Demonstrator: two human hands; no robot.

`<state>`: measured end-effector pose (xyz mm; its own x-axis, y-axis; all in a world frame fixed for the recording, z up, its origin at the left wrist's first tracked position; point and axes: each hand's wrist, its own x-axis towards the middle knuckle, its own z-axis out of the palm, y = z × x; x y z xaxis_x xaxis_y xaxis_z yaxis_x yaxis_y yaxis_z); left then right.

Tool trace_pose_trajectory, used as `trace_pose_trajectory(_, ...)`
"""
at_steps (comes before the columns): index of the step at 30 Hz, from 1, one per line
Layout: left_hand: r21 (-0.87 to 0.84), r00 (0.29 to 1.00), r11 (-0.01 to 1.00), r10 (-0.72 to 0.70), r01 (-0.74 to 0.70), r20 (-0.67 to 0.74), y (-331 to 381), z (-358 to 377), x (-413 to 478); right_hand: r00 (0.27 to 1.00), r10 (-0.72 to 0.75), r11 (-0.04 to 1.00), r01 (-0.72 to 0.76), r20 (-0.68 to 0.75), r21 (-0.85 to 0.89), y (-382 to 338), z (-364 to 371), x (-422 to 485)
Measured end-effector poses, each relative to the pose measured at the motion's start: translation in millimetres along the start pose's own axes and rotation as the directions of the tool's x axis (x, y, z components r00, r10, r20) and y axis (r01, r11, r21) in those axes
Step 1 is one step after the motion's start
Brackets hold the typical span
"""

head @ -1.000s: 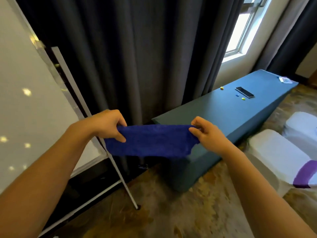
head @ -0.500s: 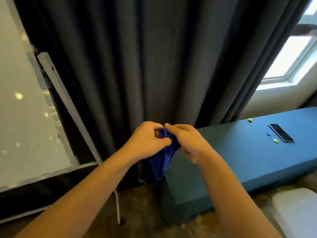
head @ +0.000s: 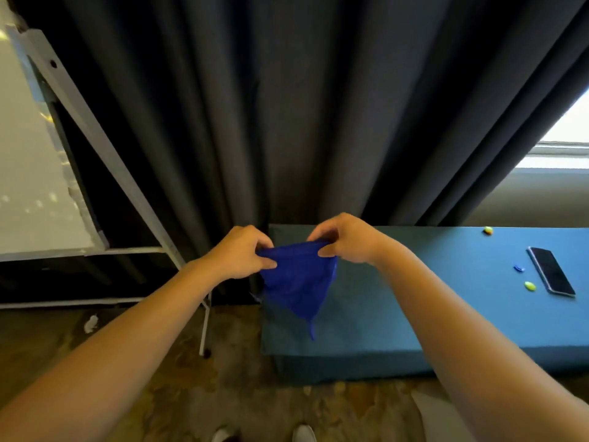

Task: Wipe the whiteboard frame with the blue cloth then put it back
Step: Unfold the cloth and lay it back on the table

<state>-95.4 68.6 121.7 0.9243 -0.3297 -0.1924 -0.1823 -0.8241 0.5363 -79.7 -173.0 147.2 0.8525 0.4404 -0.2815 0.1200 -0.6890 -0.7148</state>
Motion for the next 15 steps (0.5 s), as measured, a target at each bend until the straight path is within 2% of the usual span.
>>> trace_pose_trajectory(2, 0.073, 0.975, 0.997, 0.050, -0.035, -0.217, -3.1, 13.1, -0.7, 0.985, -0.056, 0.983, 0.026, -0.163, -0.179, 15.4, 3.5, -2.3)
trace_pose_trajectory(4, 0.231, 0.845, 0.964, 0.228, -0.128, -0.483, -10.7, 37.5, -7.8, 0.902, -0.208, 0.955, 0.104, -0.379, -0.278, 34.6, 25.9, -9.7)
trace_pose_trajectory(5, 0.277, 0.779, 0.947, 0.295, -0.162, -0.553, -15.0, 53.3, -12.4, 0.841, -0.291, 0.927, 0.130, -0.457, -0.351, 46.7, 42.6, -15.0)
trace_pose_trajectory(6, 0.282, 0.752, 0.944, 0.308, -0.169, -0.583, -20.3, 70.9, -17.4, 0.796, -0.348, 0.899, 0.134, -0.495, -0.418, 59.3, 61.4, -20.5)
trace_pose_trajectory(7, 0.260, 0.758, 0.953, 0.282, -0.152, -0.589, -26.8, 90.9, -21.8, 0.779, -0.374, 0.880, 0.127, -0.504, -0.458, 72.5, 80.7, -24.8)
trace_pose_trajectory(9, 0.209, 0.832, 0.975, 0.178, -0.077, -0.526, -40.1, 130.7, -24.7, 0.797, -0.356, 0.878, 0.106, -0.488, -0.467, 99.7, 115.7, -27.0)
trace_pose_trajectory(11, 0.179, 0.952, 0.982, 0.002, 0.056, -0.307, -50.4, 173.2, -25.3, 0.889, -0.232, 0.894, 0.035, -0.394, -0.447, 127.7, 148.7, -25.0)
trace_pose_trajectory(12, 0.181, 0.979, 0.977, -0.082, 0.116, -0.186, -55.0, 191.9, -27.5, 0.943, -0.136, 0.892, -0.017, -0.304, -0.452, 139.4, 162.7, -26.9)
trace_pose_trajectory(13, 0.194, 0.984, 0.967, -0.153, 0.168, -0.090, -58.6, 212.0, -32.2, 0.980, -0.038, 0.876, -0.061, -0.195, -0.478, 151.9, 177.2, -31.3)
trace_pose_trajectory(15, 0.166, 0.966, 0.955, -0.255, 0.244, 0.046, -60.5, 244.1, -44.8, 0.992, 0.113, 0.871, -0.123, -0.049, -0.476, 171.3, 204.6, -46.3)
